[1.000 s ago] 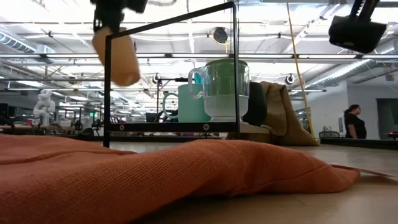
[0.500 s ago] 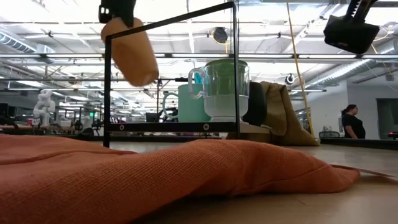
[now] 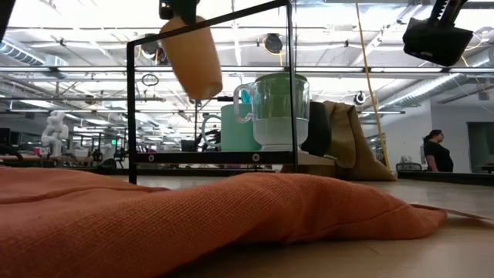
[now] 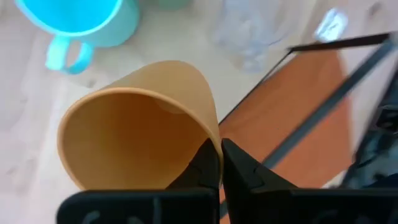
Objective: Stack small to large cups/mugs on shelf
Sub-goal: Put the orange cup on the shelf
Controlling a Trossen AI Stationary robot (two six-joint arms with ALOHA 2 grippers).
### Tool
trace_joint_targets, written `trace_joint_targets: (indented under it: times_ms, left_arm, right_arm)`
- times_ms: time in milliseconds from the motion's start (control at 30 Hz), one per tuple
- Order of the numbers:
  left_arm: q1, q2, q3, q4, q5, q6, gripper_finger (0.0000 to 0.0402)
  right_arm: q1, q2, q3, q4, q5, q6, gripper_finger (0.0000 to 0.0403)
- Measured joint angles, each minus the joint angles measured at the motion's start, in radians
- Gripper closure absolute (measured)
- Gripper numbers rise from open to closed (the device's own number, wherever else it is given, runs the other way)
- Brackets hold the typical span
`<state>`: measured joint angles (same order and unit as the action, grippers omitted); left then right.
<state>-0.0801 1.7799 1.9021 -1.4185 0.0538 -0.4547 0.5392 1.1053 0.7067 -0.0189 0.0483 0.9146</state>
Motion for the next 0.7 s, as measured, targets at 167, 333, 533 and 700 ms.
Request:
trace_joint_targets:
  times_ms: [167,333,533,700]
  left_arm:
    - [0.015,0.092,0.102,-0.109,0.020,0.054,0.0401]
    - [0.012,0.164,0.138,-0.150,0.048,0.102,0.0401]
    - [0.015,0.202,0.138,-0.153,0.068,0.133,0.0401]
    - [0.025,0.198,0.138,-0.147,0.020,0.154,0.0401]
  right_arm:
    - [0.000,0.000,0.000,0.002,0.004,-0.002,0.0003]
    - [0.000,0.000,0.000,0.004,0.006,-0.003,0.0003]
    - [0.000,0.000,0.000,0.003,0.006,-0.011,0.0003]
    - [0.000,0.000,0.000,-0.001,0.006,-0.014,0.0003]
